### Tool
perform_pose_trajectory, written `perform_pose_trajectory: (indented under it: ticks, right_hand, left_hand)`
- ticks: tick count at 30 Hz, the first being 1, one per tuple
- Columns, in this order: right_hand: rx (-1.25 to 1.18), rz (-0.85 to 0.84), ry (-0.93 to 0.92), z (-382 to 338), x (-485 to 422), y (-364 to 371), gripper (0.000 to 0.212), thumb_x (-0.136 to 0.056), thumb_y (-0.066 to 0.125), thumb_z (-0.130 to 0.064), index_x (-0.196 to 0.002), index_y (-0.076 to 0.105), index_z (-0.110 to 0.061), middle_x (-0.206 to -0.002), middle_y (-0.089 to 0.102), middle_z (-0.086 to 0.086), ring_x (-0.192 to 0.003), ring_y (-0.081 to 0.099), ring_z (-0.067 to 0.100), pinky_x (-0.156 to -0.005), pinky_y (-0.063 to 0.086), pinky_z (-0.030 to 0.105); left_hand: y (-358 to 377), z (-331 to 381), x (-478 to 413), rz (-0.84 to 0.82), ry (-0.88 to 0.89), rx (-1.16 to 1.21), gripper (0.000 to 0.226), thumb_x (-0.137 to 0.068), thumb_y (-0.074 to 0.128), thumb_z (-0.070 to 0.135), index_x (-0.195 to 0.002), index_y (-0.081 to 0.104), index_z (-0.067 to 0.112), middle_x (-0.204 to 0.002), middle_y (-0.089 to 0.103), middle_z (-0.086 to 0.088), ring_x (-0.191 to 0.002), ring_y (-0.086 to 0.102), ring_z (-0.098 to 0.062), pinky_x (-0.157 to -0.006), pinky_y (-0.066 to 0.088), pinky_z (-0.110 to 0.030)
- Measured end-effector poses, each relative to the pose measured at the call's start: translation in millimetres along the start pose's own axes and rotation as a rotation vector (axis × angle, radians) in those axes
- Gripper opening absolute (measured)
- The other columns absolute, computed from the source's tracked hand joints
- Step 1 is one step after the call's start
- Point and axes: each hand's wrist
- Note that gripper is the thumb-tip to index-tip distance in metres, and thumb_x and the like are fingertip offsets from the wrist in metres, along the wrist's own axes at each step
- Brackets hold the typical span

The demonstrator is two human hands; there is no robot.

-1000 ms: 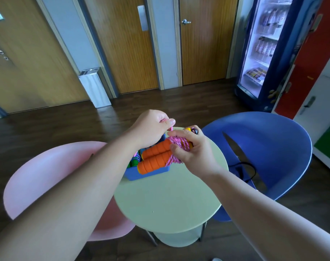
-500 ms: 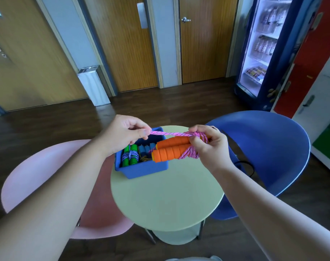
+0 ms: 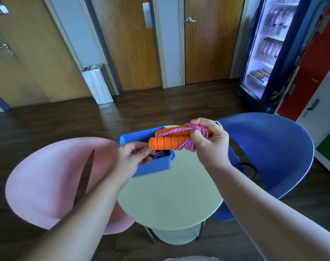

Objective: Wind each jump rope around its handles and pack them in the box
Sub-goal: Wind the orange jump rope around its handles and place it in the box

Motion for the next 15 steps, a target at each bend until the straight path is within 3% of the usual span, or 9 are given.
perform_pose_trajectory:
  ticks: [2, 9, 12, 15]
  right_hand:
    - [0.006, -0.006, 0.006, -0.8, 1.7, 3.1, 0.023, -0.083, 0.069, -0.004, -0.095, 0.078, -0.021, -0.109, 0.064, 0.014, -0.087, 0.067, 0.006, -0.078, 0.056, 0.022]
    - [0.020, 0.025, 0.057, -4.5, -4.2, 14.2, 0.023, -0.082, 0.068, -0.011, -0.090, 0.078, -0.030, -0.105, 0.067, 0.010, -0.084, 0.067, 0.012, -0.076, 0.060, 0.033]
    - [-0.007, 0.039, 0.198, -1.1, -11.9, 20.5, 0.019, -0.083, 0.065, -0.016, -0.088, 0.077, -0.030, -0.087, 0.072, 0.006, -0.073, 0.067, 0.026, -0.068, 0.058, 0.040]
    - [-0.057, 0.103, 0.359, 4.2, -17.9, 23.1, 0.016, -0.089, 0.064, -0.012, -0.087, 0.078, -0.022, -0.070, 0.066, -0.001, -0.064, 0.061, 0.020, -0.060, 0.053, 0.034]
  left_hand:
    - [5.7, -10.6, 5.2, 0.036, -0.008, 0.030, 0.016, -0.098, 0.063, -0.002, -0.095, 0.076, 0.008, -0.081, 0.079, -0.002, -0.062, 0.069, -0.013, -0.061, 0.058, -0.026]
    - [34.6, -16.3, 14.6, 0.154, 0.036, 0.068, 0.015, -0.099, 0.065, 0.005, -0.093, 0.076, 0.014, -0.085, 0.080, -0.007, -0.064, 0.069, -0.022, -0.062, 0.060, -0.031]
    - [45.3, -16.4, 15.1, 0.204, 0.056, 0.000, 0.019, -0.100, 0.064, 0.009, -0.090, 0.075, 0.020, -0.080, 0.079, 0.001, -0.058, 0.067, -0.017, -0.060, 0.061, -0.032]
    - [52.0, -17.7, 13.2, 0.215, 0.075, -0.132, 0.020, -0.102, 0.062, 0.014, -0.087, 0.073, 0.022, -0.075, 0.077, 0.006, -0.050, 0.063, -0.011, -0.058, 0.058, -0.031]
Point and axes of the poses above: each hand's wrist, its own x-axis away from the middle knuckle, its own y-axis out of the palm, z = x × y
